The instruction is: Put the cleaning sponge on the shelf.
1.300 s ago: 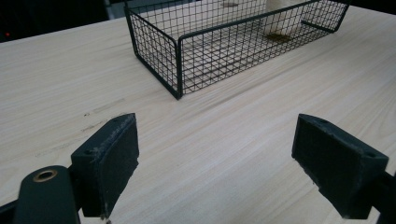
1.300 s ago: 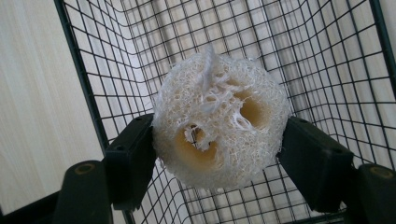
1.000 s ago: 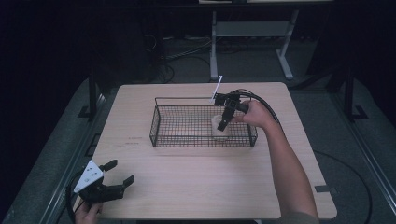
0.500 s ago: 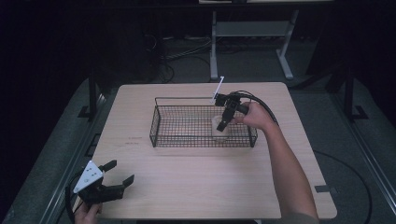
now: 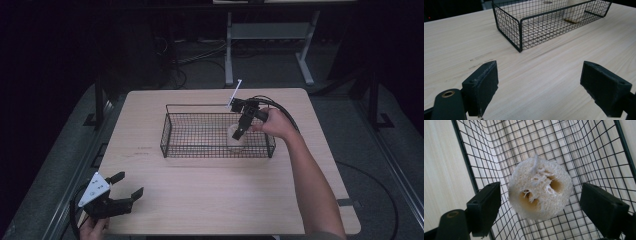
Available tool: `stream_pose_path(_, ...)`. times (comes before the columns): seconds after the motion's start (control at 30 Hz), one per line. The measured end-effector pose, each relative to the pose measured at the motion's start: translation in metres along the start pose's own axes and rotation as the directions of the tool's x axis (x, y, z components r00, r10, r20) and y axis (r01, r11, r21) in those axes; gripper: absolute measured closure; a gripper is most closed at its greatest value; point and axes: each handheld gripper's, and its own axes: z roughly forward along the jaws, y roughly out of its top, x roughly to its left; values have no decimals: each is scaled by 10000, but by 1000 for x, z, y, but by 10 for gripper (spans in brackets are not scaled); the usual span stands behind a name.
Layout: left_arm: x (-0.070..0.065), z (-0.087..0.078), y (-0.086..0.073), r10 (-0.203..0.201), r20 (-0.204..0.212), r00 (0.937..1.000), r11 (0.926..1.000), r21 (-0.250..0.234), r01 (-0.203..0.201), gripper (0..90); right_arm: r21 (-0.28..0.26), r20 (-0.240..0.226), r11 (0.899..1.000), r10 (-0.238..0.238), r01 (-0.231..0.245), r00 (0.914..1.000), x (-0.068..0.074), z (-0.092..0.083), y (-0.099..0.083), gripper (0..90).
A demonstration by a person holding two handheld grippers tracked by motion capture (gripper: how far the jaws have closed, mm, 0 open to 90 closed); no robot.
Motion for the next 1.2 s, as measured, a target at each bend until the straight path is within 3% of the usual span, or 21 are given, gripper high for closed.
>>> stream_pose_path(0.53, -1, 0, 0, 24, 9, 10000, 10000, 54, -24, 141, -343, 225, 9991, -256, 264, 9994, 17, -28, -8, 169)
stream_pose_path(1.0, -1, 0, 0, 34, 56, 10000, 10000, 59, -35, 141, -212, 263, 9974, -677, 683, 9974, 36, -38, -13, 169)
stream_pose_path(1.2, -1, 0, 0, 40, 67, 10000, 10000, 42, -41, 141, -340, 134, 9976, -595, 600, 9981, 39, -37, -22, 170)
